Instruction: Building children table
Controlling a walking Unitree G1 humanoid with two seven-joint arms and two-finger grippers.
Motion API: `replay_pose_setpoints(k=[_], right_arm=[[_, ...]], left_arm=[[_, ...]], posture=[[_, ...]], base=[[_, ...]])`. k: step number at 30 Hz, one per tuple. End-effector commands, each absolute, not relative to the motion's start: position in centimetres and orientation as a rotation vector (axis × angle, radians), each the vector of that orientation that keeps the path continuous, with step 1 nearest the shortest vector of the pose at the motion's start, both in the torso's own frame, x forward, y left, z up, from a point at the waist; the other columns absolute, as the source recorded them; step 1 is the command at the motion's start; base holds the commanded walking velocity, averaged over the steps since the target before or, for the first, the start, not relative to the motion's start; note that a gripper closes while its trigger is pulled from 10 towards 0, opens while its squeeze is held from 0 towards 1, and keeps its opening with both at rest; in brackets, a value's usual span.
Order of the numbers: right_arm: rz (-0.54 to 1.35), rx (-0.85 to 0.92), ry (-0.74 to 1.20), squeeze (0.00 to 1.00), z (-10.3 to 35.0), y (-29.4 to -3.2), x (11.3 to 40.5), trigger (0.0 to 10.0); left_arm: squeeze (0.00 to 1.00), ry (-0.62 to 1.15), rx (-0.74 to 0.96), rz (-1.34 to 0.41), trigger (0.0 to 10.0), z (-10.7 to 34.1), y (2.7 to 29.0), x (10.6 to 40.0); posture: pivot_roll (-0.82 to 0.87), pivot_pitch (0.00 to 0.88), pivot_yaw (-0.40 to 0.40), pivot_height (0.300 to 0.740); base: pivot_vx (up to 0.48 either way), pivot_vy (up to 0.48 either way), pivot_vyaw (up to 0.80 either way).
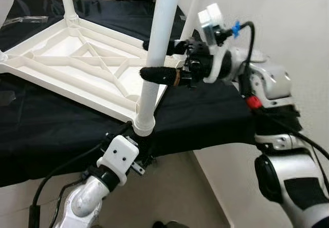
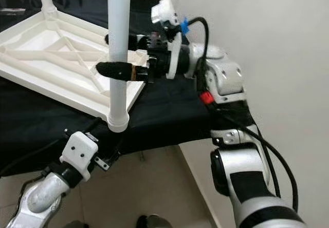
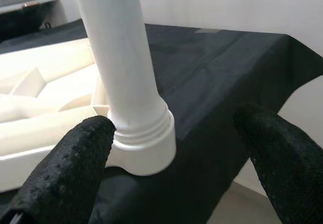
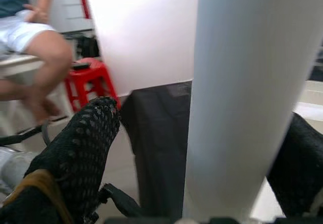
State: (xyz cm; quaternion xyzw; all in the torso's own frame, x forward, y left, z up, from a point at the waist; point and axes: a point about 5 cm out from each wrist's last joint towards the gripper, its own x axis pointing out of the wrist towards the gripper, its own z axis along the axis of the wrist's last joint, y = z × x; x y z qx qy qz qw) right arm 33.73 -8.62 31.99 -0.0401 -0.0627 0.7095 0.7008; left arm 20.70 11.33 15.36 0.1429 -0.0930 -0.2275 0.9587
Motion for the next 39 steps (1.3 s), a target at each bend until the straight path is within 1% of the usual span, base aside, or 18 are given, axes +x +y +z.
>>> replay_pose_setpoints(k=[1, 9, 14, 15, 16, 17, 18, 19, 21, 22, 24, 25, 26, 33, 34, 36, 37, 39], right_arm=[[1.639, -0.093, -0.135, 0.0, 31.9, -8.0, 33.5, 0.0], [1.719, -0.087, -0.101, 0.0, 31.5, -7.9, 33.4, 0.0], [1.642, -0.061, -0.101, 0.0, 31.6, -8.3, 34.4, 0.0], [1.439, -0.033, -0.097, 0.0, 31.2, -7.9, 35.5, 0.0], [1.439, -0.033, -0.097, 0.0, 31.2, -7.9, 35.5, 0.0], [1.292, -0.015, -0.091, 0.0, 30.9, -7.7, 36.2, 0.0], [0.76, 0.055, -0.093, 0.0, 30.2, -8.6, 38.6, 0.0], [0.482, 0.091, -0.076, 0.0, 27.9, -9.8, 38.2, 0.0], [0.482, 0.091, -0.076, 0.0, 27.9, -9.8, 38.2, 0.0], [0.292, 0.17, 0.003, 0.0, 24.6, -10.2, 37.0, 0.0], [0.292, 0.17, 0.003, 0.0, 24.6, -10.2, 37.0, 0.0], [0.2, 0.193, 0.053, 0.0, 22.2, -10.0, 35.5, 0.0], [0.22, 0.192, 0.069, 0.0, 21.2, -9.5, 34.5, 0.0], [0.231, 0.15, 0.038, 0.0, 22.0, -8.6, 35.1, 0.0], [0.238, 0.144, 0.043, 0.0, 22.2, -8.2, 35.2, 3.8], [0.238, 0.144, 0.043, 0.0, 22.2, -8.2, 35.2, 3.8], [0.25, 0.134, 0.069, 0.0, 22.3, -7.5, 35.1, 10.0], [0.275, 0.152, 0.061, 0.0, 22.6, -6.7, 34.9, 10.0]], left_arm=[[0.0, -0.18, 0.284, -0.472, 10.0, 15.4, 11.1, 20.4], [0.0, -0.175, 0.281, -0.473, 10.0, 15.5, 11.2, 20.2], [0.0, -0.172, 0.278, -0.471, 10.0, 15.5, 11.2, 20.3], [0.0, -0.172, 0.275, -0.469, 10.0, 15.5, 11.1, 20.3], [0.0, -0.172, 0.275, -0.469, 10.0, 15.5, 11.1, 20.3], [0.0, -0.173, 0.273, -0.467, 10.0, 15.4, 11.0, 20.4], [0.0, -0.172, 0.27, -0.464, 10.0, 15.3, 11.0, 20.5], [0.0, -0.171, 0.269, -0.461, 10.0, 15.1, 10.9, 20.7], [0.0, -0.171, 0.269, -0.461, 10.0, 15.1, 10.9, 20.7], [0.0, -0.166, 0.27, -0.455, 10.0, 14.9, 11.0, 21.0], [0.0, -0.166, 0.27, -0.455, 10.0, 14.9, 11.0, 21.0], [0.0, -0.162, 0.276, -0.45, 10.0, 14.6, 11.2, 21.3], [0.0, -0.156, 0.278, -0.456, 10.0, 14.3, 11.3, 21.7], [0.0, -0.152, 0.29, -0.462, 10.0, 13.9, 11.3, 22.7], [0.0, -0.155, 0.294, -0.455, 10.0, 13.9, 11.4, 22.8], [0.0, -0.155, 0.294, -0.455, 10.0, 13.9, 11.4, 22.8], [0.0, -0.158, 0.298, -0.449, 10.0, 13.9, 11.5, 22.9], [0.0, -0.161, 0.3, -0.446, 10.0, 13.9, 11.6, 23.0]], posture=[[0.07, 0.192, -0.165, 0.74], [0.07, 0.198, -0.166, 0.74], [0.06, 0.192, -0.172, 0.74], [0.04, 0.177, -0.195, 0.74], [0.04, 0.177, -0.195, 0.74], [0.04, 0.177, -0.195, 0.74], [0.04, 0.158, -0.216, 0.74], [0.05, 0.136, -0.227, 0.74], [0.05, 0.136, -0.227, 0.74], [0.04, 0.128, -0.217, 0.74], [0.04, 0.128, -0.217, 0.74], [0.01, 0.094, -0.191, 0.74], [0.02, 0.081, -0.194, 0.74], [0.03, 0.037, -0.195, 0.74], [0.03, 0.032, -0.197, 0.74], [0.03, 0.032, -0.197, 0.74], [0.03, 0.029, -0.199, 0.74], [0.03, 0.027, -0.198, 0.74]], base=[[0.0, 0.0, 0.0], [0.0, 0.0, 0.0], [0.0, 0.0, 0.0], [0.0, 0.0, 0.0], [0.0, 0.0, 0.0], [0.0, 0.0, 0.0], [0.0, 0.0, 0.0], [0.0, 0.0, 0.0], [0.0, 0.0, 0.0], [0.0, 0.0, 0.0], [0.0, 0.0, 0.0], [0.0, 0.0, 0.0], [0.0, 0.0, 0.0], [0.0, 0.0, 0.0], [0.0, 0.0, 0.0], [0.0, 0.0, 0.0], [0.0, 0.0, 0.0], [0.0, 0.0, 0.0]])
